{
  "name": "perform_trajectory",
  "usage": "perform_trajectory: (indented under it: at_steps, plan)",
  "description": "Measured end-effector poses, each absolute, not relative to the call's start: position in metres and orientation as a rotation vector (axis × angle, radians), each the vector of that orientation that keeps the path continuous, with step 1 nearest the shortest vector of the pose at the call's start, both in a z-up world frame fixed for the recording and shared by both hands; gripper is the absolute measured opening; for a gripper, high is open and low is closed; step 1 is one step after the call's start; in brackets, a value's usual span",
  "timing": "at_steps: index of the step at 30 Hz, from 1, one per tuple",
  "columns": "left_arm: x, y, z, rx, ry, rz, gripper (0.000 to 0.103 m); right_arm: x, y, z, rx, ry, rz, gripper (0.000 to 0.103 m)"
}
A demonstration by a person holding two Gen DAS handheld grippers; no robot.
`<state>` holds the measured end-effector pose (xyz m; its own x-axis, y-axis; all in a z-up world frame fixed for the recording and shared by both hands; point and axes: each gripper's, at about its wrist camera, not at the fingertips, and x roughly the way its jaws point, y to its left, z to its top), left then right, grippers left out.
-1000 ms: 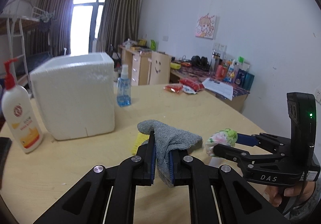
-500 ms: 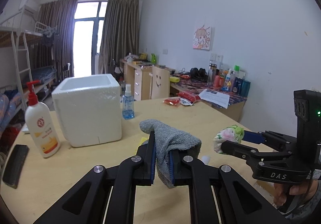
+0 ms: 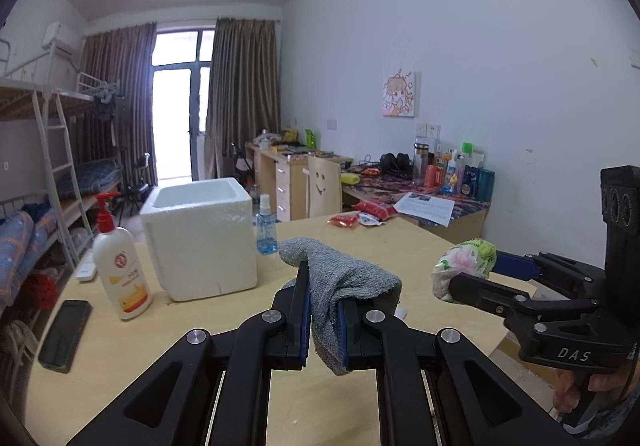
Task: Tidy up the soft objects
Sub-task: 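Carry the sock in the left tool while the right tool carries the wipes packet toward the foam box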
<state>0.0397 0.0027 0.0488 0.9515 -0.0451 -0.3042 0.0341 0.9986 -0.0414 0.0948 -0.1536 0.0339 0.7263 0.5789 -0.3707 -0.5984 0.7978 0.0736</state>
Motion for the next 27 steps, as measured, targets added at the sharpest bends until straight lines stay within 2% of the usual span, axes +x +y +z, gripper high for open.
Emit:
perform_trajectory:
  at_steps: [13,27]
  plan:
    - [-0.021,0.019,0.060,-0.016,0.215,0.075,0.011,0.046,-0.142,0.050,-0.068,0.280,0.735,0.065]
    - [-0.039,0.063,0.050,-0.039,0.204,0.211,0.011,0.042,-0.101,0.048,-0.105,0.260,0.842,0.065]
